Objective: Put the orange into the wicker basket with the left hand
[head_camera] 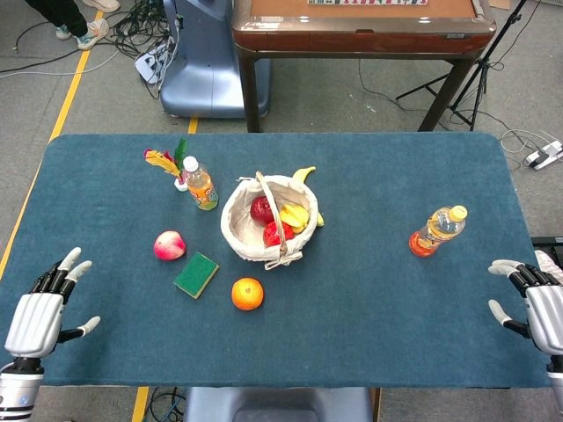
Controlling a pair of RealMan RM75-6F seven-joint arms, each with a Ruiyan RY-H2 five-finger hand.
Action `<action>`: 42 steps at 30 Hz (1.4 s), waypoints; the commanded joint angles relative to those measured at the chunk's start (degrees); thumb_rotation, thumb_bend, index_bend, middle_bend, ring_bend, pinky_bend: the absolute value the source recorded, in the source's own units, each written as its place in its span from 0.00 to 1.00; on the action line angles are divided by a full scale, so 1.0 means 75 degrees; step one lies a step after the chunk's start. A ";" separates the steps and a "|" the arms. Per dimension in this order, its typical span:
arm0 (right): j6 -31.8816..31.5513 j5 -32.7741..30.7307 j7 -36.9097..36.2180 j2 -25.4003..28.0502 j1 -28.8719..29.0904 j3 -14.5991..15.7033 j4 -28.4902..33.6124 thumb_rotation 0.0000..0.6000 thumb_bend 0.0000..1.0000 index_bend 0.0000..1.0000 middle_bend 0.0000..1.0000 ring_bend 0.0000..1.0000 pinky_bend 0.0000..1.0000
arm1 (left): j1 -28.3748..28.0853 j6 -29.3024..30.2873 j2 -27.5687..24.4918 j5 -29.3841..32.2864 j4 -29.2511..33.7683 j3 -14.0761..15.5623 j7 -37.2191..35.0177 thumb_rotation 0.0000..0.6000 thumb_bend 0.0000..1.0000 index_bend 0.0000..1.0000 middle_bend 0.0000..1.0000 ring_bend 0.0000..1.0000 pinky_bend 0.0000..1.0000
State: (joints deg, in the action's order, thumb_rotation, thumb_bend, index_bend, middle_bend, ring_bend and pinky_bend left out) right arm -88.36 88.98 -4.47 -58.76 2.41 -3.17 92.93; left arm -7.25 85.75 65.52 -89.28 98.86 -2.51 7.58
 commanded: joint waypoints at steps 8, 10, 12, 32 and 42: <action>-0.0293 -0.0257 0.0380 0.0051 -0.0047 -0.0288 0.0252 1.00 0.26 0.35 0.32 0.30 0.42 | -0.1066 -0.0579 -0.0166 -0.2013 -0.0908 0.0434 -0.1756 1.00 0.11 0.27 0.13 0.17 0.18; -0.0339 -0.0274 0.0426 0.0065 -0.0060 -0.0317 0.0297 1.00 0.26 0.35 0.32 0.30 0.42 | -0.1325 -0.0778 -0.0183 -0.2297 -0.0956 0.0479 -0.1844 1.00 0.12 0.27 0.13 0.18 0.18; -0.0376 -0.0281 0.0458 0.0087 -0.0076 -0.0333 0.0345 1.00 0.26 0.35 0.32 0.30 0.42 | -0.1621 -0.1034 -0.0161 -0.2555 -0.0976 0.0511 -0.1868 1.00 0.12 0.27 0.13 0.18 0.19; -0.0287 -0.0355 0.0474 0.0195 -0.0126 -0.0308 0.0488 1.00 0.26 0.35 0.32 0.30 0.42 | -0.3856 -0.3440 0.0919 -0.2495 -0.1602 0.0335 -0.1903 1.00 0.11 0.23 0.13 0.18 0.19; -0.0283 -0.0405 0.0388 0.0217 -0.0164 -0.0310 0.0413 1.00 0.26 0.35 0.32 0.30 0.42 | -0.4478 -0.4072 0.1450 -0.2041 -0.1734 0.0216 -0.1690 1.00 0.11 0.18 0.13 0.18 0.19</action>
State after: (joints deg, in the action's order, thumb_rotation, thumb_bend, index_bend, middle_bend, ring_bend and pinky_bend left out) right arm -90.49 85.96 -1.55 -57.13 1.19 -5.51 96.03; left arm -40.31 55.75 75.93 -105.00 86.05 -0.75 -5.34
